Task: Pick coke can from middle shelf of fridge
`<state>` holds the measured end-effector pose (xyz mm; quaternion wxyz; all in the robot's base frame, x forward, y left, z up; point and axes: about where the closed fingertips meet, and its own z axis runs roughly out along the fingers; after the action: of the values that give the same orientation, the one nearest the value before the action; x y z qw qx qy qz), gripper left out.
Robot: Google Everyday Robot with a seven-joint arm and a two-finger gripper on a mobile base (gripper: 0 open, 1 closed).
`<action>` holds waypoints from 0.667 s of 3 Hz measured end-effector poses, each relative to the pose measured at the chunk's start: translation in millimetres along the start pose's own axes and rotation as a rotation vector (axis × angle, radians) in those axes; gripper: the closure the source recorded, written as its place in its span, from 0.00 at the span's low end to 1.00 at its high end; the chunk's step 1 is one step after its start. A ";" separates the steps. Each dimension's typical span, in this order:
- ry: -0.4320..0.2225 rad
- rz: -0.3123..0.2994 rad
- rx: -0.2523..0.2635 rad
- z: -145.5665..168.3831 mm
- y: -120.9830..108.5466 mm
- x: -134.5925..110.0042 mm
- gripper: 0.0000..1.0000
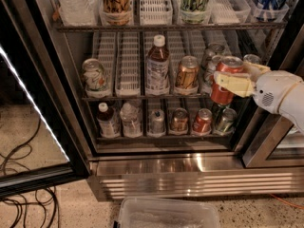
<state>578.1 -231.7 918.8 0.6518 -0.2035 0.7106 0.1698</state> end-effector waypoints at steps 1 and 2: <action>0.006 0.053 -0.085 -4.7 39.3 0.0 1.00; 0.007 0.137 -0.210 -5.0 86.7 -2.5 1.00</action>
Offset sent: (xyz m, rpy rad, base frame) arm -0.0822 0.1165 0.0042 0.2305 0.1568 0.3395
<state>529.7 -159.5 919.7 0.6113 -0.2219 0.7035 0.2866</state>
